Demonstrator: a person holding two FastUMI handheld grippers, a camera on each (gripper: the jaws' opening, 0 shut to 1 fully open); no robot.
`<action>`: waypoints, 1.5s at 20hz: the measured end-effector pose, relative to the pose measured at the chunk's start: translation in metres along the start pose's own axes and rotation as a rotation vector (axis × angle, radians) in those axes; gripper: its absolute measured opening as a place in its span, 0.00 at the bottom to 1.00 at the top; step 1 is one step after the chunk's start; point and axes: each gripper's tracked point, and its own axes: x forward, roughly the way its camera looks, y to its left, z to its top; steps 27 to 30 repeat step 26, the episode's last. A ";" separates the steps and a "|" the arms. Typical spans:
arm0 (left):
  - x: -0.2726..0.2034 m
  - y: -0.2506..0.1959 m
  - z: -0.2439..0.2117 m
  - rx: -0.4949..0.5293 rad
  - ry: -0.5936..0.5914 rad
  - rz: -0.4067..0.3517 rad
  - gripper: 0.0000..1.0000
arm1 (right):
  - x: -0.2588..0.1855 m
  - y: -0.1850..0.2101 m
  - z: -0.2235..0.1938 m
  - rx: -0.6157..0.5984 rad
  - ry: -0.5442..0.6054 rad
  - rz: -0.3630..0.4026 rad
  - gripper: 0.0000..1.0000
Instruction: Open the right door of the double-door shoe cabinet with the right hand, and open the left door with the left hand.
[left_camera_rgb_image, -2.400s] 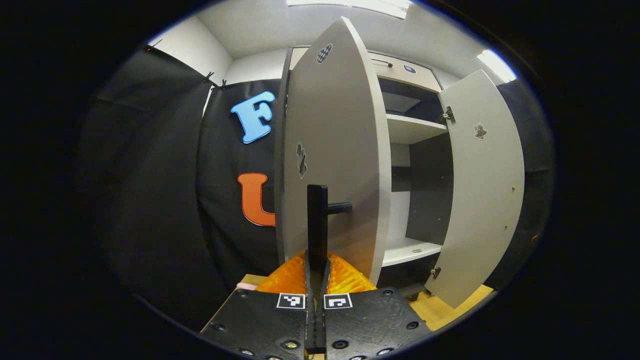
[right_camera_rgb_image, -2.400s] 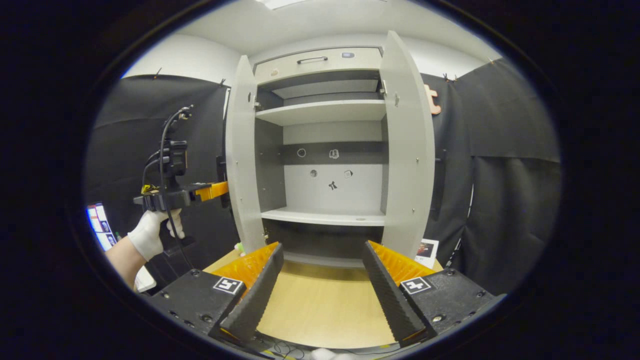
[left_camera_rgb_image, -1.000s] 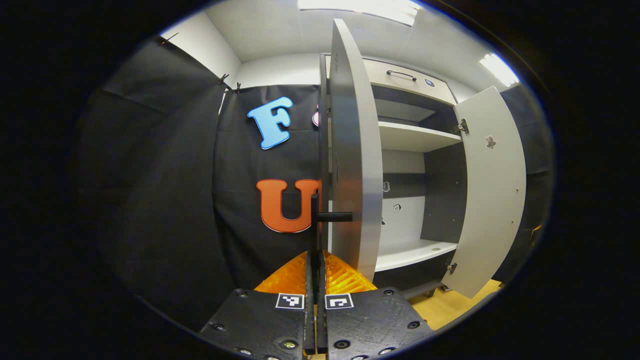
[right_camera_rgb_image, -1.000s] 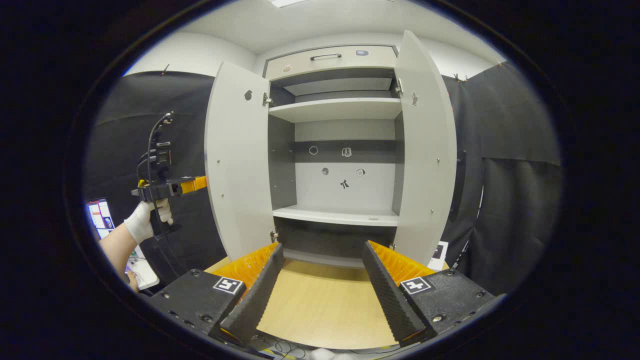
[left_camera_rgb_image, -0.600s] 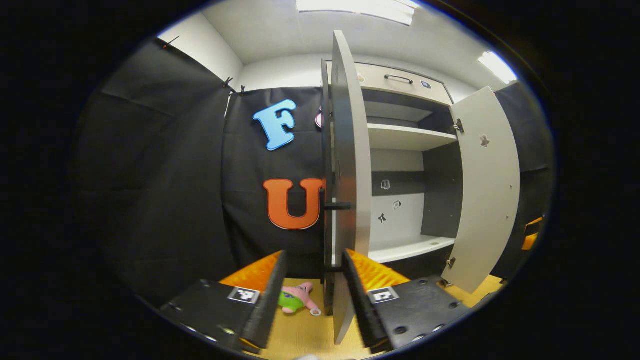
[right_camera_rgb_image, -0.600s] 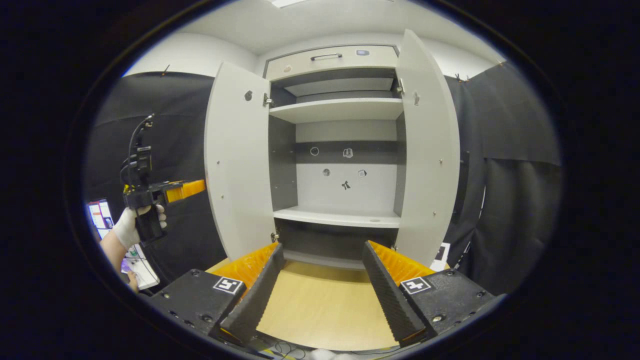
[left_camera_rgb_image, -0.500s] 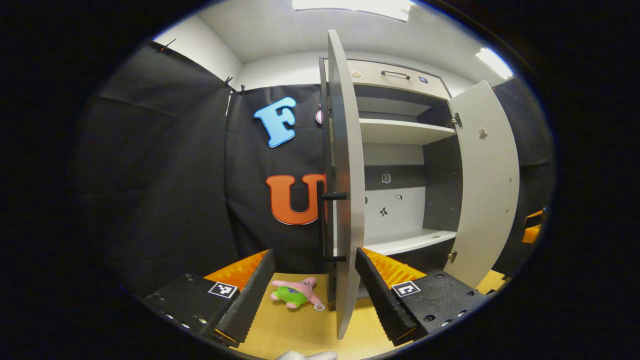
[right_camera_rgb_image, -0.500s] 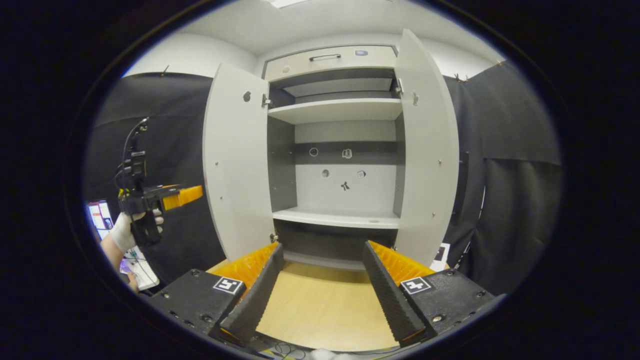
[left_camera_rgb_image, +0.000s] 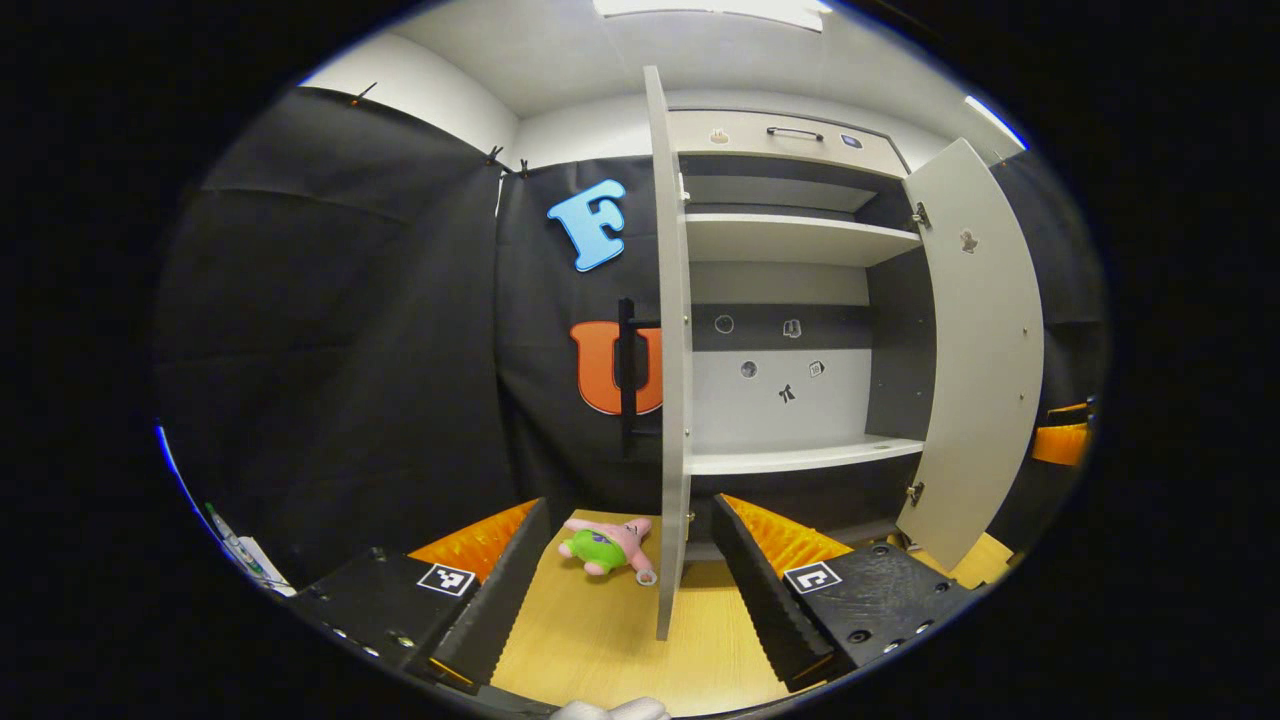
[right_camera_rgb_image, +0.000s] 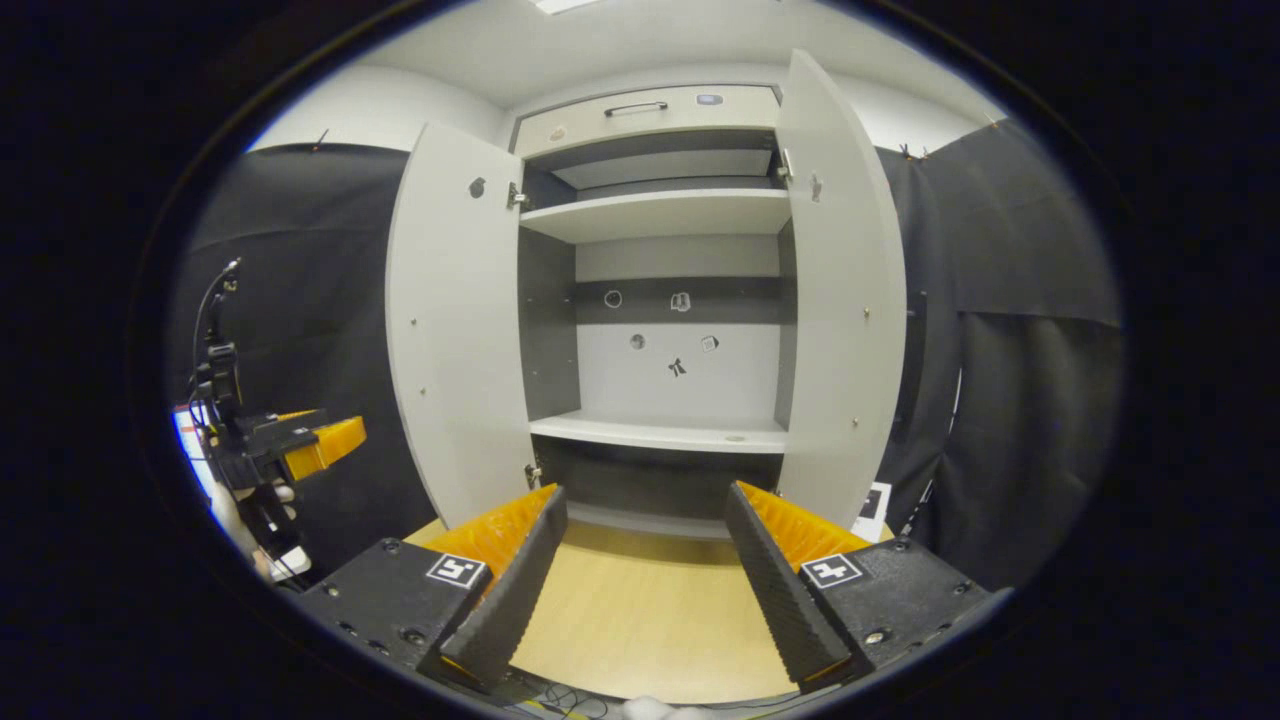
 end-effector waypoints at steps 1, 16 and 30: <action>-0.004 -0.007 0.002 -0.008 -0.003 0.001 0.96 | 0.000 -0.002 0.000 0.000 -0.003 -0.008 0.98; -0.023 -0.109 0.015 -0.019 0.005 -0.124 0.96 | -0.009 -0.051 0.009 0.030 -0.035 -0.146 1.00; -0.023 -0.128 0.029 0.010 -0.005 -0.173 0.96 | -0.011 -0.063 0.014 0.052 -0.051 -0.184 0.99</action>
